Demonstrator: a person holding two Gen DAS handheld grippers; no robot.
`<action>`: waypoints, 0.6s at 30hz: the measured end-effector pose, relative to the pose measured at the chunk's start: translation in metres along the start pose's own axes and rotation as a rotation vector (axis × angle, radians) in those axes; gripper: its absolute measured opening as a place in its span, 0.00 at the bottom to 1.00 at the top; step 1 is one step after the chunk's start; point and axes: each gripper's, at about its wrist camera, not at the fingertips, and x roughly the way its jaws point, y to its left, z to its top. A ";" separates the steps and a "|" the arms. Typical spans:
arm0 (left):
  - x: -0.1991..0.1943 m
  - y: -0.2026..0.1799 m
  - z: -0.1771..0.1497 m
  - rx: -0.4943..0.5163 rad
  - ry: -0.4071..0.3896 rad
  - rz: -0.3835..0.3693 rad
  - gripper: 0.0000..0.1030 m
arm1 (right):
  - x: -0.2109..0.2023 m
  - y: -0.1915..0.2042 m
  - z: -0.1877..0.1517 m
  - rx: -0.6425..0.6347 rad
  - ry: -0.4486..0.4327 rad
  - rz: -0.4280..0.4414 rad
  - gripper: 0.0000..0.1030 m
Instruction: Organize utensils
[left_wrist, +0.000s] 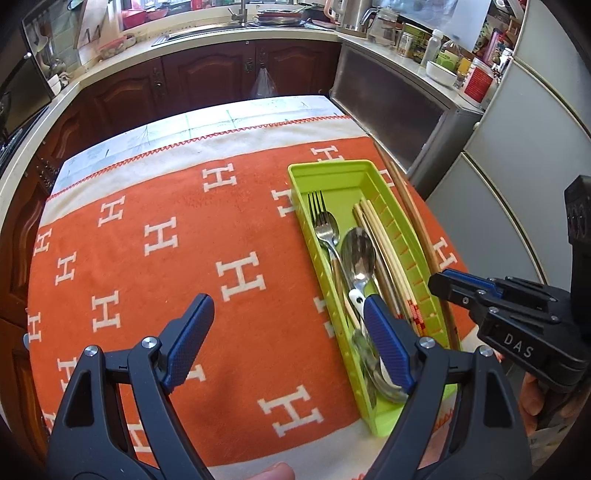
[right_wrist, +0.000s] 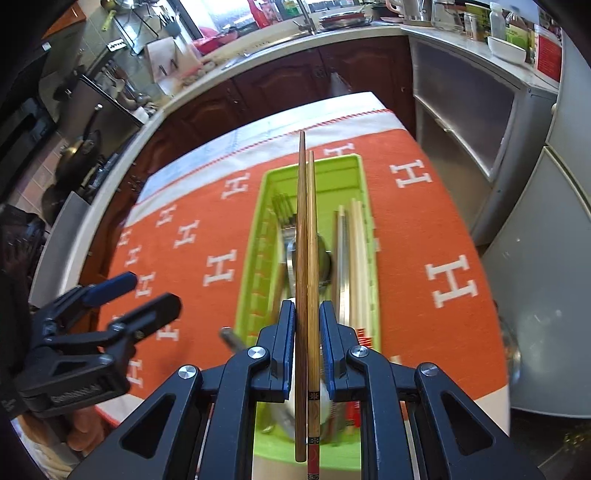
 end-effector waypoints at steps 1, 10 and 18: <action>0.002 -0.001 0.001 -0.002 -0.001 0.011 0.79 | 0.004 -0.001 0.002 0.004 0.006 -0.002 0.12; 0.020 0.008 0.005 -0.033 0.024 0.040 0.79 | 0.041 -0.019 0.025 0.052 0.045 -0.048 0.44; 0.023 0.019 0.001 -0.065 0.037 0.053 0.79 | 0.043 -0.012 0.023 0.041 0.029 -0.024 0.49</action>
